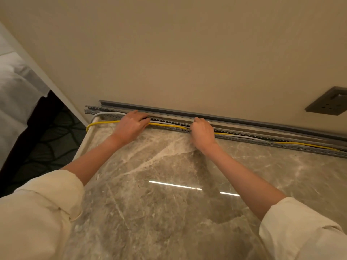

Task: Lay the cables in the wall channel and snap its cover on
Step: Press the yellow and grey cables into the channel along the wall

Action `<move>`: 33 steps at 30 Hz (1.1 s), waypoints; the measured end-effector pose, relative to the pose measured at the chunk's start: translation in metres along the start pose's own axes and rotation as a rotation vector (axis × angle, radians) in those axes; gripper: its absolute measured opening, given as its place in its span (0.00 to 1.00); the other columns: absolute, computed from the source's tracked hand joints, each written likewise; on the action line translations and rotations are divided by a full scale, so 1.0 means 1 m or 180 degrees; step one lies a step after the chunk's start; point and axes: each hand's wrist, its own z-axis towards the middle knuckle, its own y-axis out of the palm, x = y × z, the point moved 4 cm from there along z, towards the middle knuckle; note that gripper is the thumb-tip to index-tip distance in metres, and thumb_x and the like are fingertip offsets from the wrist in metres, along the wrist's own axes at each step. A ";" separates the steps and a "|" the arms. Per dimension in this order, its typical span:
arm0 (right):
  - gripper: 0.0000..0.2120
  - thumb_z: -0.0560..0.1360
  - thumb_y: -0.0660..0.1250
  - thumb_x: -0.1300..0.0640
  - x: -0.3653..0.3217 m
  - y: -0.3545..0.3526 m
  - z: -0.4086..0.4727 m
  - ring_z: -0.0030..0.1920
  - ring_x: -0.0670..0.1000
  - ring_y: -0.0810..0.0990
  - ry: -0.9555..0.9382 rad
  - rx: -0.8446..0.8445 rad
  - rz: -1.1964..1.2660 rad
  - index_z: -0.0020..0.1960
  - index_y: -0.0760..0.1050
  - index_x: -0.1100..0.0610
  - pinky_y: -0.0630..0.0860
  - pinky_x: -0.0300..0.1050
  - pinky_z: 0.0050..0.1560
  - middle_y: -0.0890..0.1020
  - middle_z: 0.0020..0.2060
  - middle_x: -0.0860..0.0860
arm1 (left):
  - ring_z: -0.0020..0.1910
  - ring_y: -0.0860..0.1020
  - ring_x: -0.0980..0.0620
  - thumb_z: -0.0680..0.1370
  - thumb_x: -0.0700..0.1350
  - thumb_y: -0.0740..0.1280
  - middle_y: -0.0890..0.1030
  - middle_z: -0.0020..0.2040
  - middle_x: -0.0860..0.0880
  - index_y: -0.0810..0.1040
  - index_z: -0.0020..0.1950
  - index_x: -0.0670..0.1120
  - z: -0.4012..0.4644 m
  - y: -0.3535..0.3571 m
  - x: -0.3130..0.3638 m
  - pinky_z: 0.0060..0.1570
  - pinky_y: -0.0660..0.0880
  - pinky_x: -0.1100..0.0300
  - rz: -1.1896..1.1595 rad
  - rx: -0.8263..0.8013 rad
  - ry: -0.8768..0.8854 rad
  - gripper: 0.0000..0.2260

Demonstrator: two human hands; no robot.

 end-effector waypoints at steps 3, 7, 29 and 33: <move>0.05 0.72 0.67 0.69 0.001 -0.002 0.001 0.49 0.58 0.77 -0.0005 -0.0074 -0.0025 0.47 0.79 0.65 0.74 0.49 0.44 0.79 0.47 0.58 | 0.41 0.82 0.39 0.72 0.35 0.72 0.84 0.46 0.37 0.82 0.49 0.37 0.005 0.000 -0.002 0.47 0.79 0.46 -0.0083 -0.0043 -0.0049 0.07; 0.05 0.72 0.68 0.68 0.000 -0.005 0.002 0.49 0.58 0.78 -0.0018 -0.0141 -0.0071 0.48 0.79 0.64 0.74 0.49 0.43 0.80 0.46 0.57 | 0.44 0.82 0.43 0.72 0.36 0.71 0.85 0.45 0.42 0.85 0.47 0.40 0.012 0.000 -0.013 0.46 0.76 0.55 -0.0992 -0.0035 -0.0877 0.05; 0.17 0.75 0.65 0.66 -0.083 0.002 0.029 0.59 0.55 0.71 -0.1280 0.0041 0.0281 0.63 0.73 0.62 0.75 0.49 0.55 0.75 0.57 0.55 | 0.38 0.81 0.48 0.64 0.36 0.78 0.85 0.36 0.41 0.84 0.35 0.40 0.037 0.007 -0.033 0.45 0.78 0.56 -0.1693 -0.0594 -0.2489 0.04; 0.12 0.78 0.62 0.62 -0.087 0.011 0.038 0.56 0.55 0.72 -0.1301 0.0018 0.0263 0.60 0.73 0.63 0.75 0.48 0.49 0.74 0.56 0.55 | 0.35 0.80 0.51 0.63 0.36 0.78 0.85 0.36 0.41 0.84 0.35 0.39 0.036 0.008 -0.036 0.44 0.79 0.56 -0.1772 -0.0538 -0.2463 0.05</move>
